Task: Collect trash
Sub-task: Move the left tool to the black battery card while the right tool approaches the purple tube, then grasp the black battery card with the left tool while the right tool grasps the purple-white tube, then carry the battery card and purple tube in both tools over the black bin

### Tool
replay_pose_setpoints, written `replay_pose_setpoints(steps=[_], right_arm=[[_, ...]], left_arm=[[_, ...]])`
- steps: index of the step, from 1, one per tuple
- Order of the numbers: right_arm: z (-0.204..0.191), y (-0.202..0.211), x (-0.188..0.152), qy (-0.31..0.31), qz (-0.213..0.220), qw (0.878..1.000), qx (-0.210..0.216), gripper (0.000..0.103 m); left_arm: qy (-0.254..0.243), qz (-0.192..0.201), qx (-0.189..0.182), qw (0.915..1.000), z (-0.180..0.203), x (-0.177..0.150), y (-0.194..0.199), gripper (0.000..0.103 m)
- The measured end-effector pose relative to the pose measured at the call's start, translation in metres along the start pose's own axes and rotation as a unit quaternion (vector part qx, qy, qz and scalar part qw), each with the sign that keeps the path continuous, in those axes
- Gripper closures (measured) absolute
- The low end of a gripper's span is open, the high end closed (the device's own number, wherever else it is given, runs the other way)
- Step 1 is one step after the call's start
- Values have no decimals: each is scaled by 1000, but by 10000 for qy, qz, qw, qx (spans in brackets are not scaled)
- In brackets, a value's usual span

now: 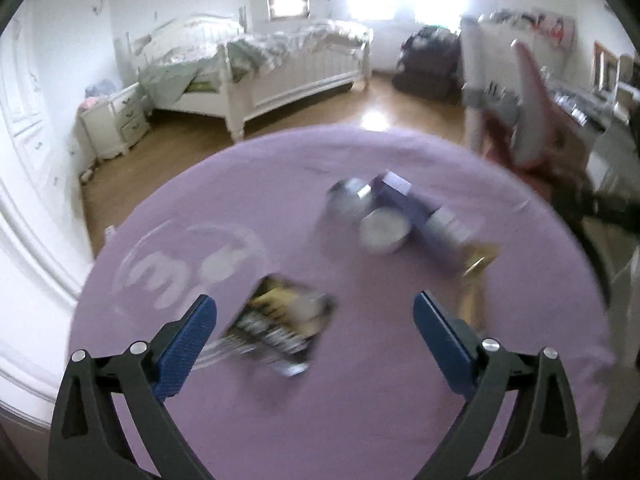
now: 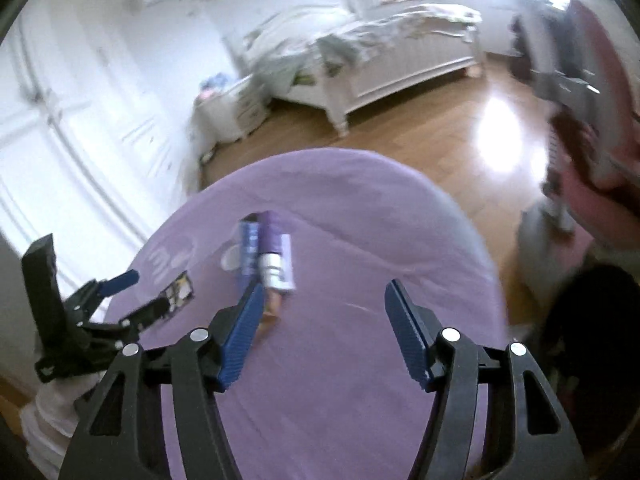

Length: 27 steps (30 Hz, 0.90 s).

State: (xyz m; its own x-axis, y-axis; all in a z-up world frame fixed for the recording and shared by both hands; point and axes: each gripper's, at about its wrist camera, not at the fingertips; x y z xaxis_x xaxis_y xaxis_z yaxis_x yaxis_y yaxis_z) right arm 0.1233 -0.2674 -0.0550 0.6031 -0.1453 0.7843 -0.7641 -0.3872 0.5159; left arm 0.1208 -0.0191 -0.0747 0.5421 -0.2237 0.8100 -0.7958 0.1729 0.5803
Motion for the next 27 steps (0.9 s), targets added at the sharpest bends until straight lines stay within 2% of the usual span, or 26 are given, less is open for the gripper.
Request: replay_pose_setpoints(steps=[3, 5, 8, 12, 14, 17, 18, 19, 20, 21, 24, 25, 27], right_arm=[[-22, -36, 5, 319, -299, 9990, 22, 40], [-34, -62, 6, 585, -549, 9967, -124, 46], [-47, -93, 9, 929, -839, 9912, -438, 54], [-56, -117, 10, 1159, -1041, 9864, -526, 55], [-56, -122, 9, 1200, -1098, 9852, -537, 55], [-58, -137, 9, 1312, -1134, 9833, -545, 55], [-60, -139, 9, 1336, -1115, 9833, -536, 58], [-62, -142, 10, 1351, -1103, 9833, -521, 68], [-63, -144, 12, 1385, -1083, 9830, -531, 72], [-62, -143, 12, 1386, -1071, 9830, -546, 72], [-55, -137, 15, 963, -998, 9899, -298, 73], [-51, -130, 16, 814, -920, 9922, -215, 73], [-42, -113, 19, 506, -780, 9957, -41, 73]], left_arm=[[-69, -231, 25, 9997, -17, -10, -5, 6], [-70, -342, 4, 9994, -23, -13, -10, 6], [-37, -456, -234, 9987, -27, -14, -16, 6], [26, -622, -486, 9969, -31, -15, -23, 6], [48, -769, -524, 9956, -32, -15, -29, 13], [-111, -710, -468, 9963, -30, -12, -34, 22], [-125, -637, -459, 9968, -30, -11, -35, 24], [-121, -591, -454, 9971, -30, -10, -36, 29], [-127, -534, -444, 9975, -29, -10, -36, 40], [-124, -470, -421, 9979, -28, -9, -35, 43], [-94, -446, -344, 9984, -27, -8, -35, 44], [-61, -434, -334, 9985, -28, -9, -33, 51], [61, -391, -452, 9982, -29, -8, -27, 50]])
Point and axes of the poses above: each gripper's, at about its wrist camera, not at the fingertips, and y roughly against the way its jaws point, z to its right, x to its top, and after that the axes turned 12 degrees about z, right-handed
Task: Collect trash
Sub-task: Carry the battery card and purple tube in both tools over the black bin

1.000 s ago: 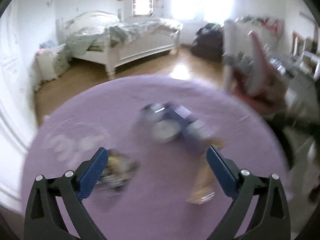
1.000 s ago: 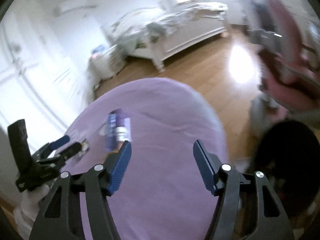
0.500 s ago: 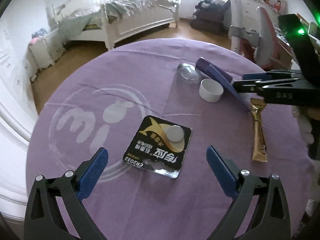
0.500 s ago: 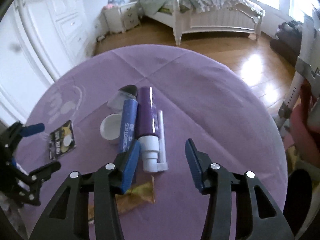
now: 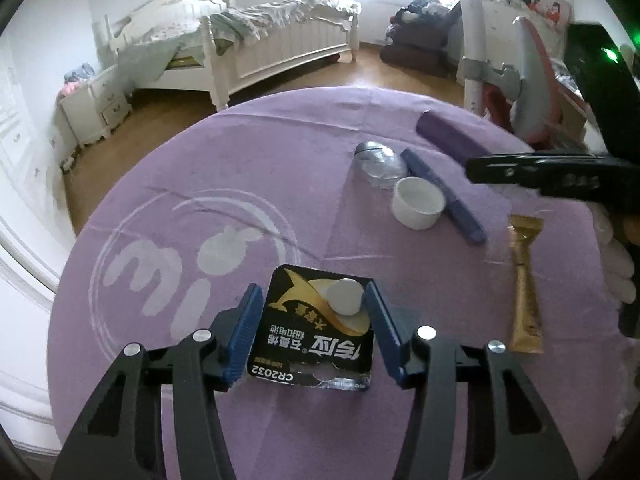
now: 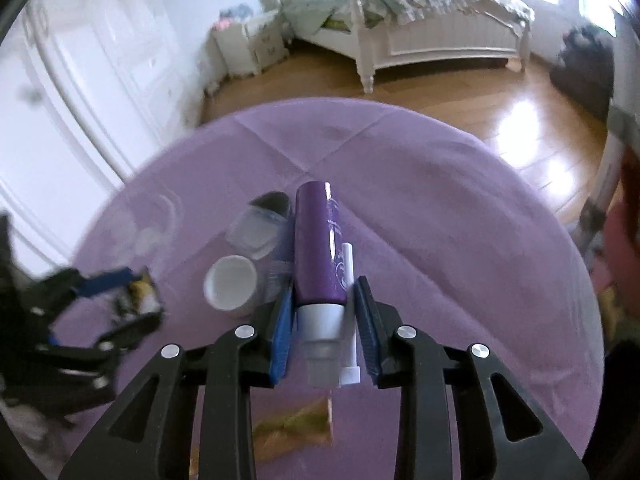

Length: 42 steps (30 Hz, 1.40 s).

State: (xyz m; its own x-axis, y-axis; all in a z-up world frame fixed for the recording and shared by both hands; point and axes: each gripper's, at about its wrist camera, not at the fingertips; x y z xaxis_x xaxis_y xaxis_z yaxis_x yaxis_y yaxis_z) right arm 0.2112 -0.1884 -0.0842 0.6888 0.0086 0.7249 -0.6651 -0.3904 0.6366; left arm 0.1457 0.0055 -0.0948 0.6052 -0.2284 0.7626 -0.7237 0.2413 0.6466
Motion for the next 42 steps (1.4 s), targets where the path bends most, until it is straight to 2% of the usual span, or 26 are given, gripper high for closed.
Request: replay_pose_setpoints(steps=[4, 10, 15, 20, 28, 35, 42], right_arm=[[20, 47, -6, -599, 456, 9967, 304, 73], [40, 102, -21, -1033, 898, 9893, 504, 73], [58, 142, -35, -1252, 1185, 9838, 483, 73], [92, 179, -45, -1475, 1496, 9773, 273, 73], [174, 241, -81, -2006, 1865, 9609, -394, 73], [239, 271, -117, -2510, 1997, 9428, -910, 73], [284, 289, -146, -2864, 2073, 9275, -1213, 73]], left_arm=[[244, 222, -221, 9992, 1, -3, 19, 50], [661, 613, -588, 9942, 9, 2, 49, 50], [579, 992, -895, 9893, 40, 25, 69, 50], [374, 1240, -1312, 9829, 91, 50, 66, 50], [205, 1217, -2081, 9703, 180, 76, 35, 50], [16, 1041, -2746, 9559, 268, 90, 5, 50], [-191, 726, -3078, 9485, 329, 90, -24, 50]])
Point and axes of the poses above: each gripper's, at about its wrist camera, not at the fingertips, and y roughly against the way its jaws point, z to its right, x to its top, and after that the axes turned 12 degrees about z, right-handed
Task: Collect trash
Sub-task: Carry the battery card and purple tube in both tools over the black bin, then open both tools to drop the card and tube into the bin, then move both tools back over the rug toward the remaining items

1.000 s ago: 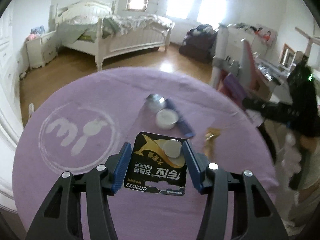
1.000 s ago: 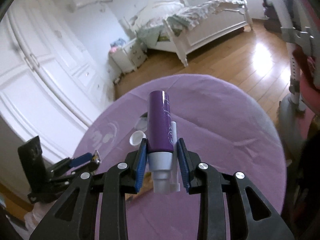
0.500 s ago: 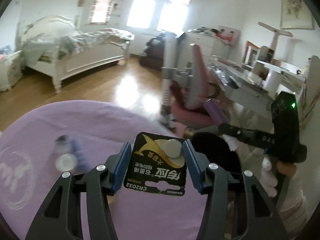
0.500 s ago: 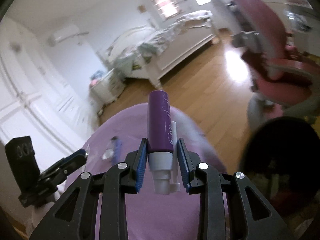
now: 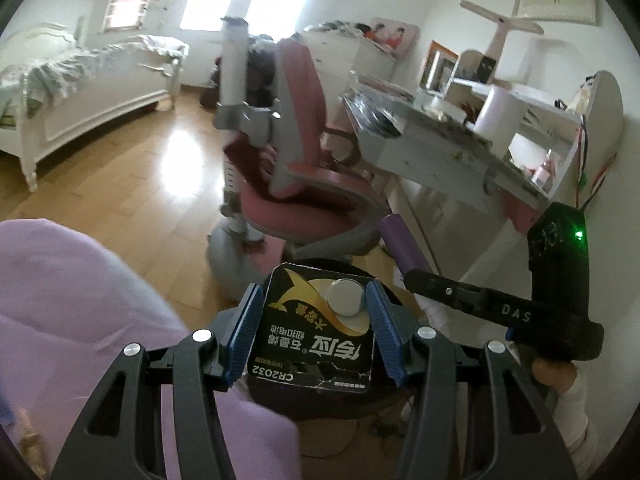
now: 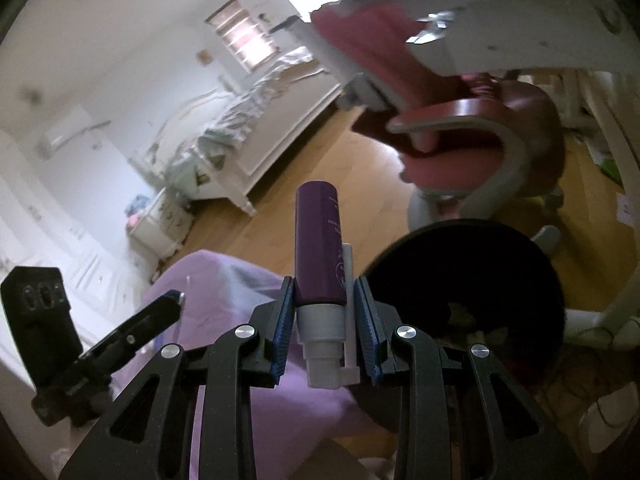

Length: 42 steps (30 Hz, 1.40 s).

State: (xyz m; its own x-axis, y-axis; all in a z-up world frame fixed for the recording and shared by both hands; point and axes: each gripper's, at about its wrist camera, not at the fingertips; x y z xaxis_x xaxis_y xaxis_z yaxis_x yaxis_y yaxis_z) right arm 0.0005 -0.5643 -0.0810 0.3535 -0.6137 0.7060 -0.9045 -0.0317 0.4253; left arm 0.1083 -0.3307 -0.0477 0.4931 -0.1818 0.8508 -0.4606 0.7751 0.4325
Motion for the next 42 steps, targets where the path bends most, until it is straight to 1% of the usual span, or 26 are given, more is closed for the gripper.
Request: replay_pose_setpoints(steps=[7, 14, 22, 25, 26, 27, 28, 29, 30, 31, 33, 37, 42], right_arm=[[41, 0, -3, -269, -21, 9994, -197, 73], [55, -1, -12, -444, -67, 9986, -281, 73], [75, -1, -17, -633, -58, 9971, -413, 73], [81, 1, -16, -717, -43, 9963, -467, 73], [84, 2, -18, -769, -39, 9958, -499, 72], [87, 2, -18, -824, -42, 9952, -528, 72], [90, 2, -19, -889, -61, 9946, -541, 71], [92, 3, -20, -932, -82, 9941, -546, 71], [94, 2, -21, -973, -119, 9936, -554, 68], [96, 2, -21, -993, -135, 9934, -562, 58], [96, 4, -23, -1043, -93, 9925, -628, 44], [88, 4, -24, -989, -105, 9931, -626, 43], [59, -1, -30, -775, -196, 9955, -501, 43]], left_arm=[[-24, -310, -127, 9994, 15, -12, -36, 50], [-61, -529, -201, 9984, 27, -20, -64, 50], [-202, -679, -314, 9970, 46, -21, -88, 50], [-193, -745, -230, 9968, 50, -21, -95, 46], [-185, -784, -182, 9966, 51, -21, -96, 38], [-166, -814, -112, 9965, 51, -21, -96, 31], [-147, -771, -47, 9969, 51, -21, -94, 19], [-136, -689, -11, 9975, 50, -21, -91, 14], [-135, -647, 1, 9978, 50, -20, -88, 14], [-130, -632, 22, 9979, 49, -19, -85, 13], [-85, -629, 80, 9980, 46, -17, -80, 13], [22, -487, 181, 9986, 35, -11, -59, 13], [120, -241, 383, 9989, 12, -5, -21, 13]])
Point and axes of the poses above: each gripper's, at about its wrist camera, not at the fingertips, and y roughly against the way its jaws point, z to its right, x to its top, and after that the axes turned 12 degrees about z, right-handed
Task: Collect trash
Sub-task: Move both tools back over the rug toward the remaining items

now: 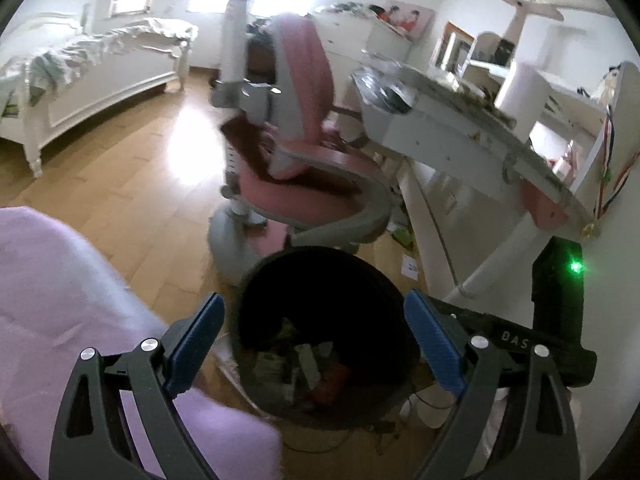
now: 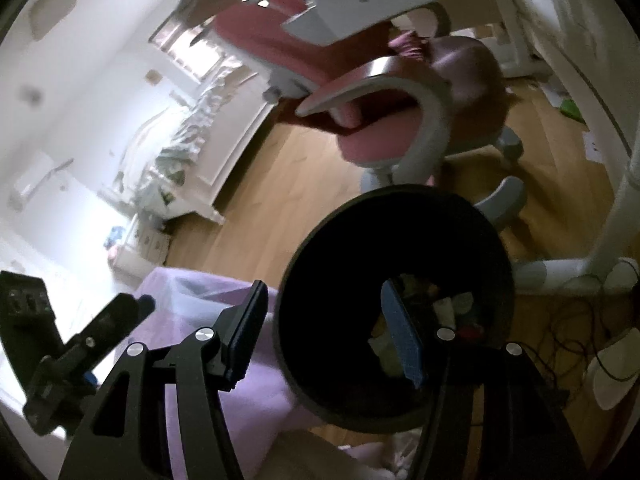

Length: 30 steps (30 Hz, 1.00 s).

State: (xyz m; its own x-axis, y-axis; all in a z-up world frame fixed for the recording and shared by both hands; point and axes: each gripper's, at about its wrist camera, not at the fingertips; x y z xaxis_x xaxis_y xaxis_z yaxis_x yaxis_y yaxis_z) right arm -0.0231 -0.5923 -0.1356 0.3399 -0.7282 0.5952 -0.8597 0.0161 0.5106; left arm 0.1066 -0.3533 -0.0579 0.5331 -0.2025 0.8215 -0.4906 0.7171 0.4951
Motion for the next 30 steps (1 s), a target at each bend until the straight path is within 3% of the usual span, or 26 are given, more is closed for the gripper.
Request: replay_pose_setpoints(steps=[8, 14, 18, 22, 27, 29, 30], right_arm=[[-69, -19, -29, 641, -383, 9963, 421, 44], [-131, -32, -58, 1173, -694, 9873, 817, 44], [-172, -42, -79, 1534, -896, 9782, 1076, 44], [-216, -52, -102, 1932, -1119, 9656, 1331, 44], [-256, -58, -123, 2317, -1293, 9520, 1524, 44], [-273, -61, -131, 2472, -1345, 9464, 1585, 44], [-283, -64, -134, 2552, -1374, 9433, 1616, 44]], left_arm=[[408, 425, 879, 9944, -83, -8, 75, 13], [1091, 542, 1949, 9732, -180, -30, 138, 13], [1270, 392, 2417, 9612, -222, -40, 155, 14], [1364, 45, 2429, 9604, -249, -49, 149, 38], [1021, -61, 2587, 9605, -263, -46, 146, 54], [884, -83, 2648, 9602, -267, -51, 150, 66], [878, -78, 2625, 9609, -269, -53, 151, 66]])
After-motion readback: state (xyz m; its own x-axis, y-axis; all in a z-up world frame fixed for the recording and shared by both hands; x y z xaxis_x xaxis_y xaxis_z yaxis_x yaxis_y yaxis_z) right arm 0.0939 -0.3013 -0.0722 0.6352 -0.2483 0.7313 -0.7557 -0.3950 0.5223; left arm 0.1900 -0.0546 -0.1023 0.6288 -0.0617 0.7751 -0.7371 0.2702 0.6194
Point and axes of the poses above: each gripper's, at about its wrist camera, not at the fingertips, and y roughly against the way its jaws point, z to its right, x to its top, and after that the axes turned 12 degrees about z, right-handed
